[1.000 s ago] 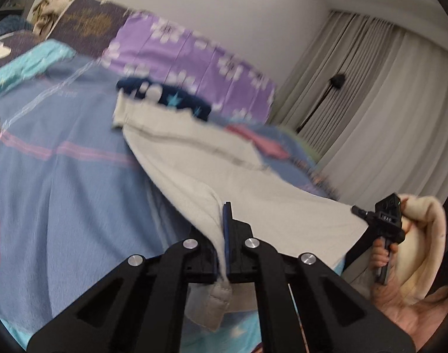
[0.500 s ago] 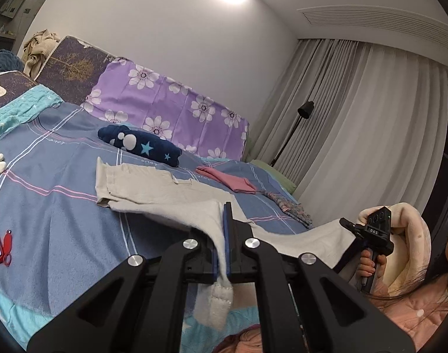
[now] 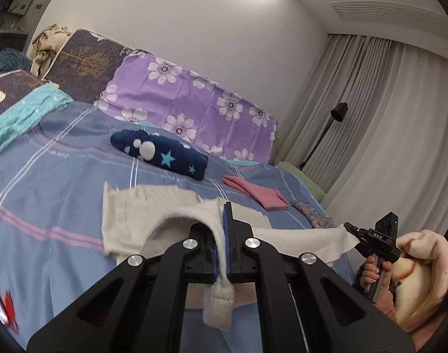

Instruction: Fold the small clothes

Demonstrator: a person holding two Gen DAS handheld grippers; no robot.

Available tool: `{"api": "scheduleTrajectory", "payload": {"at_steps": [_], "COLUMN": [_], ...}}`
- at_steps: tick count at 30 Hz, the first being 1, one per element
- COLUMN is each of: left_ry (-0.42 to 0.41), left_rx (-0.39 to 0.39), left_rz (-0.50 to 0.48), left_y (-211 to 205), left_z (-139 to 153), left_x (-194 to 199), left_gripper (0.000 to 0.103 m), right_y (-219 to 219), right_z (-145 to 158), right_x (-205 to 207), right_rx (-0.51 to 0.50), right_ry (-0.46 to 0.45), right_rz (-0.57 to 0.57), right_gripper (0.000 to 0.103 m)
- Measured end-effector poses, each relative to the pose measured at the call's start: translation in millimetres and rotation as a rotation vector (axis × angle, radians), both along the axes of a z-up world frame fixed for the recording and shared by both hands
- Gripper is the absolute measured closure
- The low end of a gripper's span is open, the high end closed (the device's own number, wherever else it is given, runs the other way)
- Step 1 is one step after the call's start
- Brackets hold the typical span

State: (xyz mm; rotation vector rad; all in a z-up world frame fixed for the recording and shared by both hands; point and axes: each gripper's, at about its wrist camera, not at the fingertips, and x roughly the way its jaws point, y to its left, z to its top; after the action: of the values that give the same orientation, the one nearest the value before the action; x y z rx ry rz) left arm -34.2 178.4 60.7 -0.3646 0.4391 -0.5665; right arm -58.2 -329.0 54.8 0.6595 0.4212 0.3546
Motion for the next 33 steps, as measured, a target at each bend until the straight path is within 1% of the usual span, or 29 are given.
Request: {"api": "scheduleTrajectory", "payload": {"at_steps": [3,4,5,7,10,12,13,14,16,18,19,20,21,22,23,24,27,28,29,30,31,33], "left_ry": [0.002,0.012,0.024,0.068,0.175,0.269,0.335,0.377,0.434,0.439,0.433,0.43,0.429,0.427,0.425,0.42,0.416,0.424,0.432,0.439,0.444,0.432], "left_rx": [0.033,0.046,0.056,0.083,0.131,0.16,0.177,0.189,0.206,0.185,0.174,0.161,0.154,0.15,0.152,0.157,0.196,0.205,0.213,0.221,0.223,0.195], "left_rz": [0.02,0.03,0.04,0.067,0.101,0.113,0.118,0.126,0.132,0.126,0.123,0.115,0.111,0.106,0.102,0.096,0.068,0.066,0.066,0.062,0.062,0.056], "left_y": [-6.7,-9.3,-10.8,-14.7,-21.5,-25.4,-26.9,-27.3,-26.8,-22.4,-20.4,-17.0,-15.2,-13.4,-13.5,-14.2,-16.3,-18.3,-18.6,-19.2,-19.1,-18.0], "left_z": [8.2,8.2,6.0,-7.5,-47.3,-80.8,-104.6,-120.6,-148.5,-158.2,-157.0,-154.4,-152.3,-149.6,-147.5,-144.8,-140.4,-141.3,-142.5,-143.7,-143.7,-138.3], "left_x": [36.6,55.2,70.4,110.4,166.0,196.7,213.1,221.9,231.6,231.9,230.1,227.7,226.5,222.8,217.9,212.9,194.7,192.4,189.7,188.9,188.4,188.3], "left_gripper": [0.1,0.1,0.1,0.1,0.099,0.099,0.099,0.099,0.099,0.097,0.096,0.094,0.088,0.08,0.077,0.075,0.074,0.076,0.081,0.102,0.101,0.101], "right_y": [-2.8,-3.6,-4.1,-4.2,0.1,4.9,6.8,7.0,6.7,3.7,1.8,0.7,0.3,0.3,1.9,2.8,4.2,4.9,5.9,7.2,8.2,8.4], "right_z": [8.6,7.8,5.6,-2.0,-36.0,-69.4,-89.6,-104.8,-124.6,-135.7,-135.0,-132.9,-130.5,-127.6,-125.0,-123.0,-119.4,-118.9,-118.9,-118.6,-117.6,-112.8], "right_x": [45.7,58.2,78.8,107.1,161.7,194.8,208.4,215.9,220.4,219.9,218.6,216.5,214.3,210.9,206.7,202.9,191.2,187.4,183.9,181.1,180.0,180.7], "right_rx": [-0.029,-0.031,-0.037,-0.053,-0.115,-0.167,-0.184,-0.188,-0.192,-0.178,-0.17,-0.163,-0.159,-0.161,-0.165,-0.173,-0.202,-0.206,-0.212,-0.221,-0.227,-0.21], "right_ry": [-0.004,-0.001,0.009,0.035,0.151,0.258,0.32,0.364,0.41,0.422,0.419,0.416,0.415,0.415,0.414,0.412,0.417,0.421,0.423,0.422,0.419,0.398], "right_rz": [-0.022,-0.025,-0.028,-0.034,-0.056,-0.058,-0.059,-0.059,-0.051,-0.036,-0.028,-0.022,-0.018,-0.009,0.001,0.013,0.029,0.033,0.039,0.045,0.05,0.047], "right_gripper": [0.095,0.095,0.095,0.095,0.095,0.095,0.095,0.095,0.095,0.095,0.095,0.093,0.091,0.088,0.083,0.083,0.083,0.083,0.085,0.09,0.094,0.094]}}
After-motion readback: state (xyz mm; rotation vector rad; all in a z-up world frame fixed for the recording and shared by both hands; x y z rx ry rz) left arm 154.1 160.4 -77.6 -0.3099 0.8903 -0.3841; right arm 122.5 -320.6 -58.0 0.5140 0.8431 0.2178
